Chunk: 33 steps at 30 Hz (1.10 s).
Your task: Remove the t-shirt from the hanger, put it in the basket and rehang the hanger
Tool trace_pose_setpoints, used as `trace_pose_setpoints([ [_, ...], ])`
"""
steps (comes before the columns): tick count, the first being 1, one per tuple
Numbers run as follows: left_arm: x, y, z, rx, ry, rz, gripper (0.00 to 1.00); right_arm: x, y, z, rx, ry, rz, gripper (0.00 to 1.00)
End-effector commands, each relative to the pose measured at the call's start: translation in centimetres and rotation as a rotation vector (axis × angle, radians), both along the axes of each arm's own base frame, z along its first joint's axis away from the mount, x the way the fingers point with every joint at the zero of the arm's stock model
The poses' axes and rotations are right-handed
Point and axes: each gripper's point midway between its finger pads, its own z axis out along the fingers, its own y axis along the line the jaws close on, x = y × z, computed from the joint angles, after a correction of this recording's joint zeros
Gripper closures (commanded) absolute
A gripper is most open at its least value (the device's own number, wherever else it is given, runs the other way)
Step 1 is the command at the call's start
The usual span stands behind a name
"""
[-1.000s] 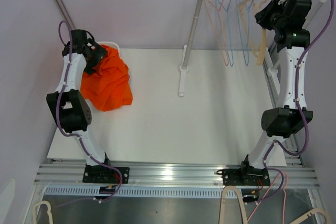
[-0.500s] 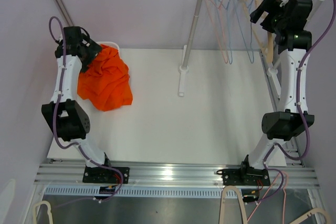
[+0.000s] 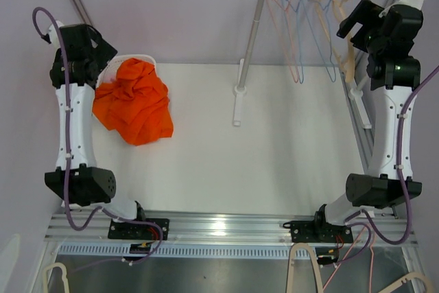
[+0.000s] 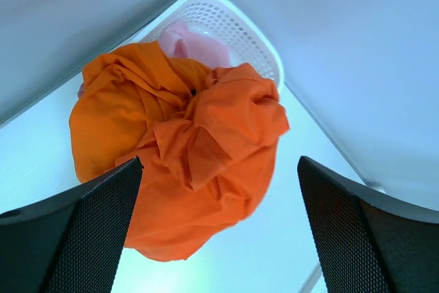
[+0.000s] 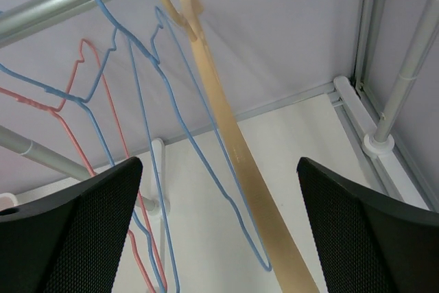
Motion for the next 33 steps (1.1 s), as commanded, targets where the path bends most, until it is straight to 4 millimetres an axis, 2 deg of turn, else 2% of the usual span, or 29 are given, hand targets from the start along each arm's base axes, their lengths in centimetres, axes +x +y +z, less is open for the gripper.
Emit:
trace_pose_setpoints([
  [1,-3.6,-2.2,5.6,0.109,-0.115,-0.099,0.01,-2.6,0.4,1.0,-0.024,-0.048,-0.027,0.0],
  [2,-4.3,-2.9,6.1,0.116,-0.125,-0.117,0.0,-4.4,0.8,2.3,-0.024,-0.089,-0.025,0.01],
  [3,-4.9,-4.0,5.1,0.123,-0.101,-0.158,0.0,-5.0,1.1,2.8,-0.024,-0.117,-0.017,0.01],
  [4,-5.5,-4.7,5.7,0.132,-0.13,-0.185,0.01,-5.8,1.9,3.0,-0.031,-0.133,0.009,0.01],
  [5,-7.4,-5.6,6.6,0.146,-0.174,-0.213,0.01,-7.4,2.4,2.6,-0.033,-0.144,0.026,0.0],
  [6,-7.9,-6.6,5.3,0.163,-0.159,-0.264,0.01,-8.2,2.9,3.1,-0.035,-0.179,0.044,0.0],
  [7,-8.5,-7.1,6.7,0.176,-0.235,-0.283,0.01,-8.9,3.3,3.0,-0.037,-0.188,0.063,0.0],
  [8,-10.6,-9.1,6.9,0.167,-0.295,-0.371,0.01,-10.5,4.2,2.9,-0.037,-0.212,0.098,0.01],
  [9,-11.6,-9.9,7.6,0.164,-0.342,-0.412,0.01,-11.3,4.5,2.8,-0.038,-0.223,0.113,0.0],
  [10,-11.9,-10.5,5.4,0.151,-0.336,-0.45,0.0,-12.0,5.0,2.5,-0.037,-0.229,0.142,0.01],
  [11,-13.1,-11.5,5.8,0.144,-0.376,-0.499,0.01,-12.4,5.7,0.9,-0.03,-0.204,0.182,0.0],
  [12,-15.4,-11.8,7.1,0.162,-0.445,-0.521,0.0,-14.1,6.1,1.2,-0.028,-0.23,0.205,0.0],
  [13,-15.9,-12.1,5.4,0.159,-0.427,-0.54,0.0,-14.6,6.6,0.6,-0.018,-0.225,0.229,0.01],
  [14,-16.7,-12.2,5.2,0.163,-0.431,-0.546,0.01,-14.9,7.4,-1.1,0.013,-0.193,0.268,0.01],
  [15,-18.2,-12.4,5.5,0.172,-0.455,-0.563,0.01,-15.4,7.9,-1.7,0.028,-0.189,0.294,0.01],
  [16,-18.8,-12.7,4.3,0.167,-0.426,-0.59,0.01,-16.8,8.4,-1.7,0.038,-0.211,0.318,0.0],
  [17,-19.3,-12.9,3.6,0.166,-0.412,-0.604,0.01,-17.2,8.8,-2.4,0.051,-0.206,0.337,0.0],
  [18,-20.3,-13.1,2.7,0.164,-0.4,-0.625,0.0,-17.3,9.4,-4.5,0.074,-0.175,0.372,0.01],
  [19,-20.7,-13.3,2.4,0.163,-0.399,-0.636,0.01,-18.5,9.6,-4.8,0.077,-0.192,0.381,0.0],
  [21,-21.3,-14.1,0.4,0.145,-0.376,-0.685,0.01,-19.3,10.4,-6.4,0.087,-0.179,0.414,0.01],
  [22,-22.0,-14.3,0.4,0.146,-0.399,-0.698,0.0,-19.3,10.4,-8.2,0.088,-0.145,0.415,0.01],
  [23,-21.8,-14.6,-1.6,0.129,-0.367,-0.716,0.0,-20.2,10.4,-8.5,0.083,-0.151,0.414,0.01],
  [25,-22.2,-15.4,-2.0,0.122,-0.389,-0.756,0.0,-20.6,10.6,-10.1,0.084,-0.13,0.427,0.01],
  [27,-22.0,-15.9,-4.2,0.099,-0.352,-0.791,0.0,-21.6,10.6,-10.3,0.079,-0.145,0.434,0.01],
  [31,-22.1,-17.4,-7.1,0.056,-0.33,-0.875,0.01,-22.3,10.5,-11.9,0.064,-0.128,0.427,0.01],
  [33,-22.4,-17.5,-7.3,0.061,-0.351,-0.881,0.01,-22.1,10.6,-13.1,0.072,-0.106,0.429,0.0],
])
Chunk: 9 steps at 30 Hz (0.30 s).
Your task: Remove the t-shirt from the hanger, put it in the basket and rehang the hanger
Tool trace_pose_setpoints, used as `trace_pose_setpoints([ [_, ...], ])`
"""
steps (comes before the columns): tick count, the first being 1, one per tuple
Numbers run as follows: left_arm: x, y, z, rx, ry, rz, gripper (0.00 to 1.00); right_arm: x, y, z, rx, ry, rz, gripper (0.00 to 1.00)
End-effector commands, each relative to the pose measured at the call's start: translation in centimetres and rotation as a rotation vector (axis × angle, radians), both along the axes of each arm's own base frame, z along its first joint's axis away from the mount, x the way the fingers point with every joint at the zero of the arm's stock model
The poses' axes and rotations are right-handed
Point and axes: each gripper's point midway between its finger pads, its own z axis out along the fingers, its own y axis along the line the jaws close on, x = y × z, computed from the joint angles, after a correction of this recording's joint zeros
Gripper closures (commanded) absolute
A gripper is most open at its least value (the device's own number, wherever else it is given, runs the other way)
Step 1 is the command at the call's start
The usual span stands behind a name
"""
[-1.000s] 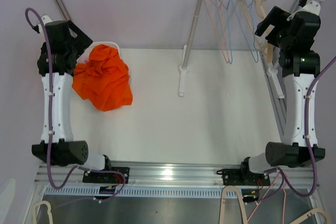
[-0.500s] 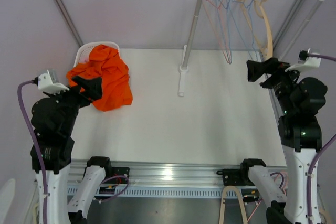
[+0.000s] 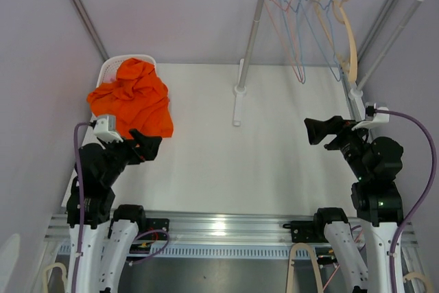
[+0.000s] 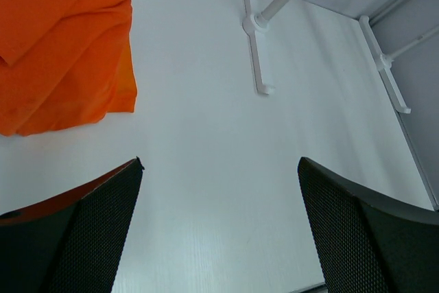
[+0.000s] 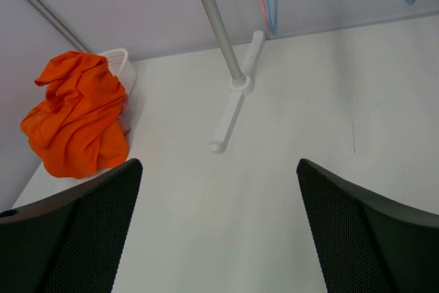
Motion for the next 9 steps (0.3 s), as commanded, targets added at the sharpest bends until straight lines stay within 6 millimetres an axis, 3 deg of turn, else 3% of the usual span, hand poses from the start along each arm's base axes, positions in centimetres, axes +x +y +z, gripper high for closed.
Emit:
trace_pose_setpoints([
  [1,-0.4,-1.3,0.2,0.0,-0.066,-0.084,0.01,0.1,0.5,-0.9,-0.005,0.005,0.022,0.01],
  [5,-0.9,-1.3,0.7,0.015,-0.099,-0.096,0.01,0.5,0.7,-2.1,-0.006,0.039,0.038,0.0],
  [9,-1.3,-1.8,1.3,0.03,-0.142,-0.133,0.0,0.7,0.8,-1.9,-0.014,0.044,0.043,0.0],
])
